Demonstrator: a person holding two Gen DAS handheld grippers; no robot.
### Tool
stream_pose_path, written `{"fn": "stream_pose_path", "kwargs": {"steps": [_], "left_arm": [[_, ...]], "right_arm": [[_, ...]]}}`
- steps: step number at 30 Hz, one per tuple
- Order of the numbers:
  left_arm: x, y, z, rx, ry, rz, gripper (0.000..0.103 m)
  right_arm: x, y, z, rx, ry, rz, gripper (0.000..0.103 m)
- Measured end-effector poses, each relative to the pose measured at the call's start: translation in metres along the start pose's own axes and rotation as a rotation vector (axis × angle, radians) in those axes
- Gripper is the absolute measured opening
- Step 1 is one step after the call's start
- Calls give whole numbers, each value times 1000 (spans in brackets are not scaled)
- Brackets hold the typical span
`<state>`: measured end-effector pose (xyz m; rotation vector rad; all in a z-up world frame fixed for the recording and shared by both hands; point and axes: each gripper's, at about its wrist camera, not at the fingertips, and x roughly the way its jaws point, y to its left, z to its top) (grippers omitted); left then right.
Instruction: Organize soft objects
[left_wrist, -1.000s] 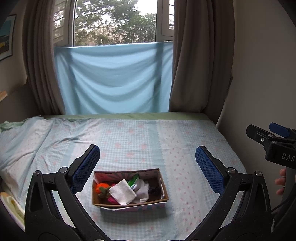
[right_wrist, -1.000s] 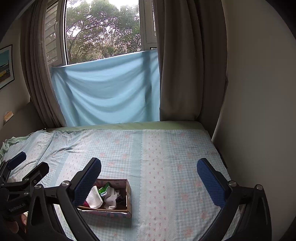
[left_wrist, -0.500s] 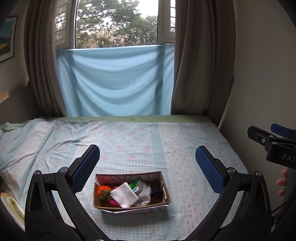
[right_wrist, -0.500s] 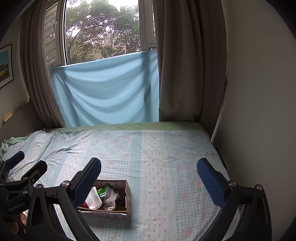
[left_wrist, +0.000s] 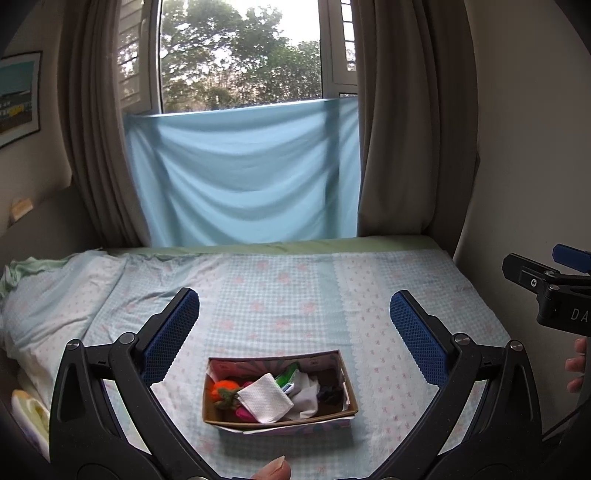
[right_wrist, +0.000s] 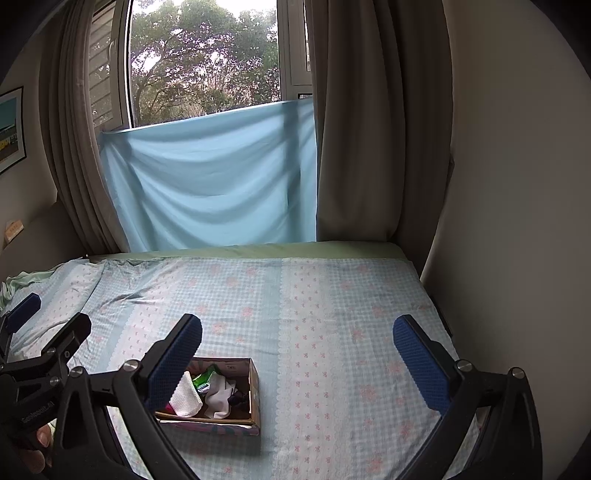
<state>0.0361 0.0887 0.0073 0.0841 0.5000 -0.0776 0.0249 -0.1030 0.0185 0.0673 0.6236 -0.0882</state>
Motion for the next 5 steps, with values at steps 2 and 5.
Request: {"fn": "stream_pose_path", "kwargs": {"steps": [2, 5], "left_arm": [[1, -1, 0, 9, -8, -2, 103], [3, -3, -1, 10, -14, 4, 103]], "right_arm": [[1, -1, 0, 3, 3, 0, 103], [4, -2, -1, 5, 10, -3, 103]]}}
